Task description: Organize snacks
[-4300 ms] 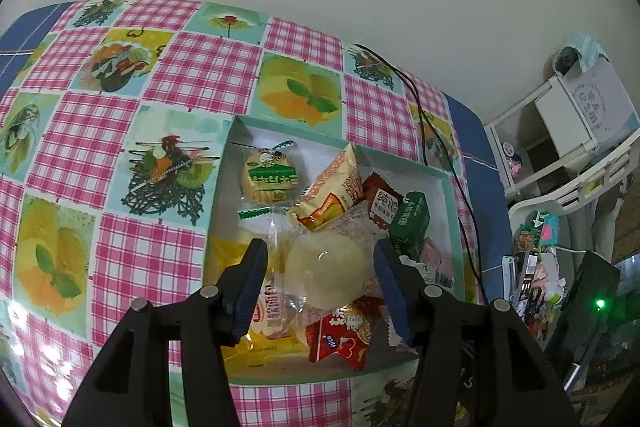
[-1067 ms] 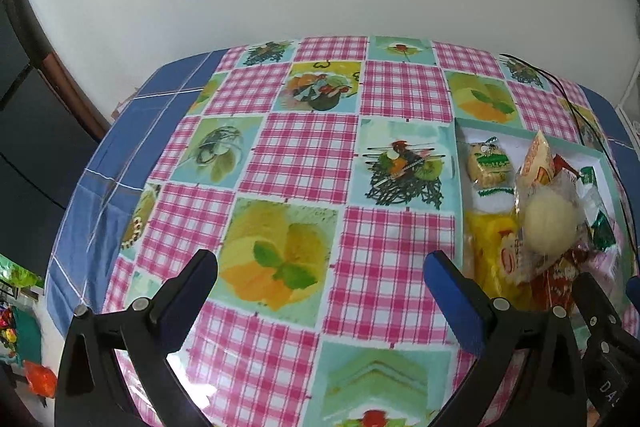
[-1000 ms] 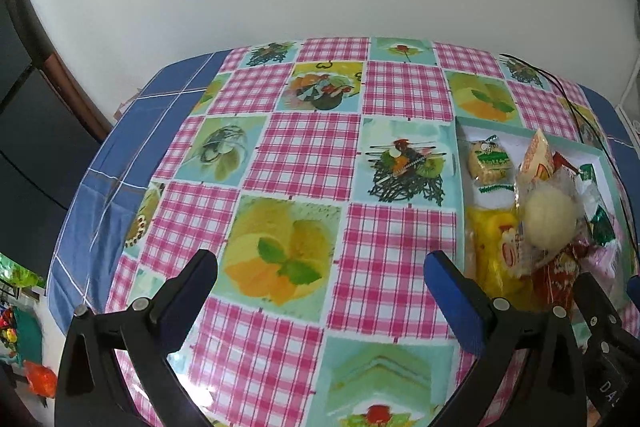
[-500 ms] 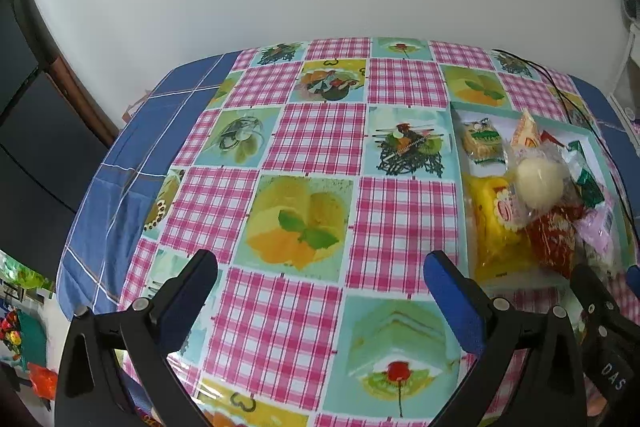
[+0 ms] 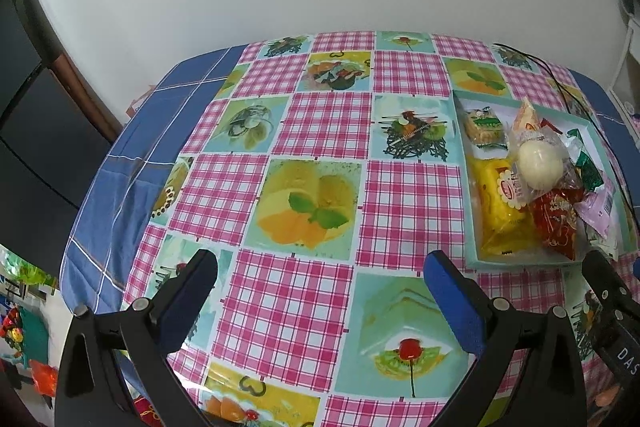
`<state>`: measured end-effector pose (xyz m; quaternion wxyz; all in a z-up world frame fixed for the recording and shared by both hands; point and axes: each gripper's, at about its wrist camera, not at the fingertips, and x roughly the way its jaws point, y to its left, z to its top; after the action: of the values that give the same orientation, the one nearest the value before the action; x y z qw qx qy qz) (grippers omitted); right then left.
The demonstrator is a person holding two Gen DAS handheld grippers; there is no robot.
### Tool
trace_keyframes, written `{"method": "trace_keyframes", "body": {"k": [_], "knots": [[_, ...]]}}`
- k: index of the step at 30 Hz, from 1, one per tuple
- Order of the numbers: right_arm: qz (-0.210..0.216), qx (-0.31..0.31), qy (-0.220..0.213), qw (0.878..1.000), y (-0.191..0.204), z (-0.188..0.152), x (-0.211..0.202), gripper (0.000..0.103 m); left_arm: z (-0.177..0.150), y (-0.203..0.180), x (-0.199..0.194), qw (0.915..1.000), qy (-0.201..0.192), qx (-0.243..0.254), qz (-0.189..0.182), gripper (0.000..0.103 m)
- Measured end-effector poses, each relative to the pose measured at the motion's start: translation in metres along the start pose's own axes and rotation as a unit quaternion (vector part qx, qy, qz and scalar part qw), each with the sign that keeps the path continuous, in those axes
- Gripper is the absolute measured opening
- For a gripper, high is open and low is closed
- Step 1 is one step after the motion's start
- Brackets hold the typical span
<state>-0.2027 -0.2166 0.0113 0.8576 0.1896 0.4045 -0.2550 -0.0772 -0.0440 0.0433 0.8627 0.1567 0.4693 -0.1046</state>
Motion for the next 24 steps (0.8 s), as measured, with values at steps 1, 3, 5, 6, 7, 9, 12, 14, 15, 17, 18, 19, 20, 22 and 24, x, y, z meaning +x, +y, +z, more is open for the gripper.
{"method": "trace_keyframes", "body": {"k": [1, 3, 5, 6, 7, 9, 12, 14, 15, 17, 18, 19, 20, 22, 24], "knots": [[0.000, 0.000, 0.001, 1.000, 0.0000, -0.0001, 0.0005, 0.103, 0.0002, 0.0000, 0.0000, 1.0000, 0.001, 0.001, -0.001, 0.103], [0.000, -0.003, 0.002, 1.000, 0.0011, 0.0000, 0.0011, 0.103, 0.0004, -0.0001, -0.0001, 1.0000, 0.001, 0.003, -0.002, 0.103], [0.000, -0.006, 0.000, 1.000, 0.0026, 0.0006, 0.0006, 0.103, 0.0008, -0.0007, -0.0001, 1.0000, 0.001, 0.005, -0.002, 0.103], [0.000, -0.007, -0.001, 1.000, 0.0035, 0.0005, 0.0006, 0.103, 0.0010, -0.0007, 0.0001, 1.0000, 0.002, 0.006, -0.002, 0.103], [0.000, -0.008, 0.000, 1.000, 0.0042, 0.0006, 0.0011, 0.103, 0.0009, -0.0009, 0.0005, 1.0000, 0.002, 0.006, -0.002, 0.103], [0.001, -0.010, 0.004, 1.000, 0.0051, -0.0001, 0.0027, 0.103, 0.0012, -0.0005, 0.0014, 1.0000, 0.004, 0.007, -0.002, 0.103], [0.001, -0.012, 0.008, 1.000, 0.0059, -0.0004, 0.0046, 0.103, 0.0016, -0.0008, 0.0034, 0.9999, 0.007, 0.008, 0.001, 0.103], [0.001, -0.011, 0.009, 1.000, 0.0062, -0.0006, 0.0055, 0.103, 0.0013, -0.0007, 0.0042, 0.9999, 0.008, 0.009, 0.001, 0.103], [0.000, -0.011, 0.011, 1.000, 0.0061, -0.0007, 0.0059, 0.103, 0.0015, -0.0009, 0.0043, 0.9999, 0.008, 0.010, 0.002, 0.103], [0.000, -0.009, 0.012, 1.000, 0.0054, -0.0006, 0.0067, 0.103, 0.0017, -0.0015, 0.0048, 0.9999, 0.009, 0.010, 0.003, 0.103], [0.000, -0.008, 0.012, 1.000, 0.0052, -0.0007, 0.0068, 0.103, 0.0018, -0.0015, 0.0051, 0.9999, 0.010, 0.010, 0.004, 0.103], [0.000, -0.007, 0.013, 1.000, 0.0048, -0.0007, 0.0072, 0.103, 0.0019, -0.0014, 0.0052, 0.9999, 0.010, 0.010, 0.004, 0.103], [0.000, -0.006, 0.014, 1.000, 0.0044, -0.0007, 0.0075, 0.103, 0.0019, -0.0015, 0.0055, 0.9999, 0.011, 0.010, 0.004, 0.103], [0.000, -0.006, 0.015, 1.000, 0.0045, -0.0010, 0.0079, 0.103, 0.0018, -0.0012, 0.0058, 0.9999, 0.012, 0.010, 0.004, 0.103], [-0.001, -0.007, 0.016, 1.000, 0.0052, -0.0010, 0.0081, 0.103, 0.0019, -0.0012, 0.0061, 0.9999, 0.012, 0.010, 0.003, 0.103]]}}
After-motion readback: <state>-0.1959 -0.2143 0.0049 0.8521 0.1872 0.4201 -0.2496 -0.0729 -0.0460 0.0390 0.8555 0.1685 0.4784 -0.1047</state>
